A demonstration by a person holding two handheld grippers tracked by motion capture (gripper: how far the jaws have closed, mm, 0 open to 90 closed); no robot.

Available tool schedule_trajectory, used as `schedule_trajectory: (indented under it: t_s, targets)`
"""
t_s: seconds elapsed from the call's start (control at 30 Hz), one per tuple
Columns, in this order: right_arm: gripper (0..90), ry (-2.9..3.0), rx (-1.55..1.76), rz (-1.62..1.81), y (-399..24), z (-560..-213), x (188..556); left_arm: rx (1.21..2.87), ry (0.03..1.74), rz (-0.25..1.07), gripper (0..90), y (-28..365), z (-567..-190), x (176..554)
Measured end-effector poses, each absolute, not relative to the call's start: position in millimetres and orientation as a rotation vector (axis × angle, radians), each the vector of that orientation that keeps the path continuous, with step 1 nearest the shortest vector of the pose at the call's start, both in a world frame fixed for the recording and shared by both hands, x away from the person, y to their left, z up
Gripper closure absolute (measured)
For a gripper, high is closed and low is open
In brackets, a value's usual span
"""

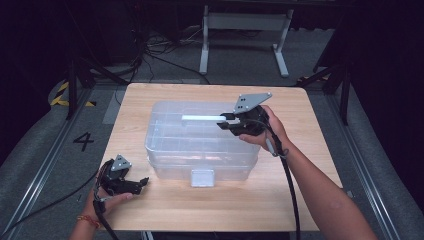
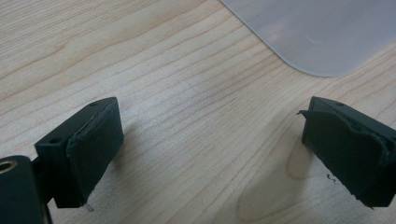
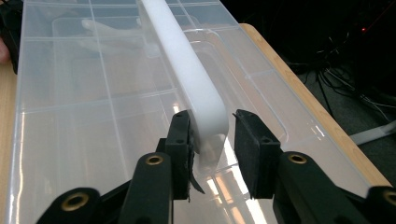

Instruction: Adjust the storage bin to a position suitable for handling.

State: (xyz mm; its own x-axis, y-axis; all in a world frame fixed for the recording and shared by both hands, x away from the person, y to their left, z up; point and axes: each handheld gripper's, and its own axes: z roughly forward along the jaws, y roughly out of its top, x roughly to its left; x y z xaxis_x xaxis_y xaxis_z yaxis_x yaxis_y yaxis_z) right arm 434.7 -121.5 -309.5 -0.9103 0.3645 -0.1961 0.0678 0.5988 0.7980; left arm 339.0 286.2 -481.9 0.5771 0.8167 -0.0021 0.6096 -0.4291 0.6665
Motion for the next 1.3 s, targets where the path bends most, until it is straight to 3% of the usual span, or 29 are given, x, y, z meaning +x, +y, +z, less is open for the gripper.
schedule_trajectory:
  t_s: [0.17, 0.3, 0.7, 0.77, 0.93, 1.3]
  targets:
    - [76.3, 2.512, 0.331, 1.217, -119, -308, 434, 2.176, 1.118, 0.425, 9.2, 286, -482, 338]
    - [76.6, 2.51, 0.332, 1.204, -117, -306, 433, 2.168, 1.118, 0.423, 12.2, 286, -481, 338]
    - [76.7, 2.525, 0.364, 1.219, -118, -300, 440, 2.2, 1.087, 0.447, 36.4, 283, -465, 334]
    - [76.6, 2.533, 0.38, 1.221, -118, -298, 442, 2.195, 1.048, 0.484, 44.8, 280, -457, 330]
    - [76.5, 2.552, 0.409, 1.219, -117, -293, 447, 2.176, 0.994, 0.508, 56.2, 274, -442, 324]
    - [76.2, 2.572, 0.41, 1.211, -117, -289, 452, 2.135, 0.92, 0.54, 71.8, 258, -415, 314]
